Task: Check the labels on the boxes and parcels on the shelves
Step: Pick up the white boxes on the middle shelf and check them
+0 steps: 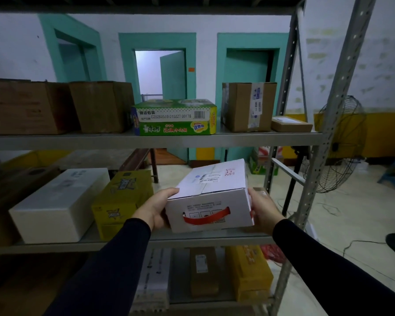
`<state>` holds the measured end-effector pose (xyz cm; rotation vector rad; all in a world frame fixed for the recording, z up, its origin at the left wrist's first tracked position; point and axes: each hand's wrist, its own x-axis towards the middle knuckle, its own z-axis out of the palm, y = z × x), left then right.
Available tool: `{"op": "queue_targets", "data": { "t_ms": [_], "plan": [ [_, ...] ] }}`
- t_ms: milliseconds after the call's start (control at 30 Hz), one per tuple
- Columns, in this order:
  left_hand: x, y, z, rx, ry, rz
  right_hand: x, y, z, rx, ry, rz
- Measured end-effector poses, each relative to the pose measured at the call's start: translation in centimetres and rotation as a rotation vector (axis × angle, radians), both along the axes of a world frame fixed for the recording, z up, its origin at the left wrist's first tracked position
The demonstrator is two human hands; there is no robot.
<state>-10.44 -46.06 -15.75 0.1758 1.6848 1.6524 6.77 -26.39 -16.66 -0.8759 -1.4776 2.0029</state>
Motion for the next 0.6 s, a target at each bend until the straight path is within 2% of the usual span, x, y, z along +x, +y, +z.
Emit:
{"op": "queue_targets", "data": {
  "t_ms": [133, 300, 600],
  "plan": [
    [0.4, 2.2, -0.3, -0.043, 0.02, 0.042, 0.9, 1.6, -0.3, 0.142, -0.053, 0.0],
    [2.0, 6.0, -1.0, -0.109, 0.097, 0.072, 1.9, 3.1, -0.5, 0.138, -0.093, 0.104],
    [2.9, 11.1, -5.5, -0.172, 0.029, 0.13, 1.0, 8.6, -5.5, 0.109, -0.216, 0.191]
  ]
}}
